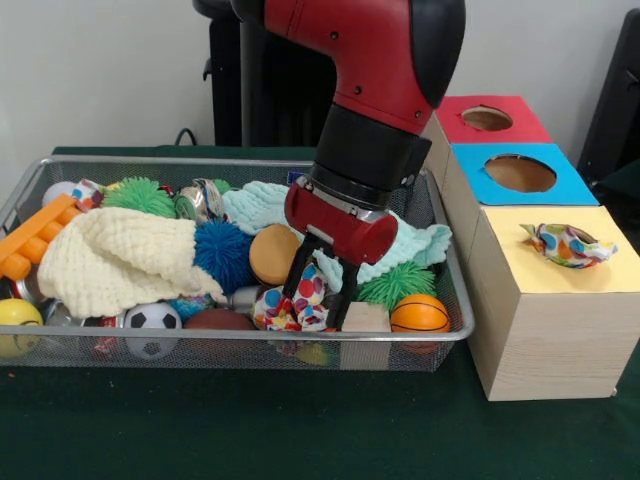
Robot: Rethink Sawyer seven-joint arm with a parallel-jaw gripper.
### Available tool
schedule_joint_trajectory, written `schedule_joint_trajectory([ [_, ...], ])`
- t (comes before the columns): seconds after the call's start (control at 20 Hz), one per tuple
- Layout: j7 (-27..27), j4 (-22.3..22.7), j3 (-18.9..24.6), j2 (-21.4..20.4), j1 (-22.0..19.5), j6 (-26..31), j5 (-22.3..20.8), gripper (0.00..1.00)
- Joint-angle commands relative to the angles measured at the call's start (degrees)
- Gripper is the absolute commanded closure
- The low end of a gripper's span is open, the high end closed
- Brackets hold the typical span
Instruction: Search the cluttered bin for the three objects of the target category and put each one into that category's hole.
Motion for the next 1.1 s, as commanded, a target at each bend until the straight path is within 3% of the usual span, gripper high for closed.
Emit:
schedule_joint_trajectory([
  [0.05, 5.94, 4.89, 7.96, 2.07, -0.89, 1.07, 0.16, 0.00],
  [0.2, 5.63, 4.91, 7.96, 1.28, -0.81, 3.50, 0.56, 0.00],
  [0.55, 5.85, 2.37, 2.86, 1.28, 1.31, 13.89, 1.68, 0.00],
  [1.1, 3.03, -2.40, 2.35, 2.55, -1.75, 16.70, -0.17, 0.00],
])
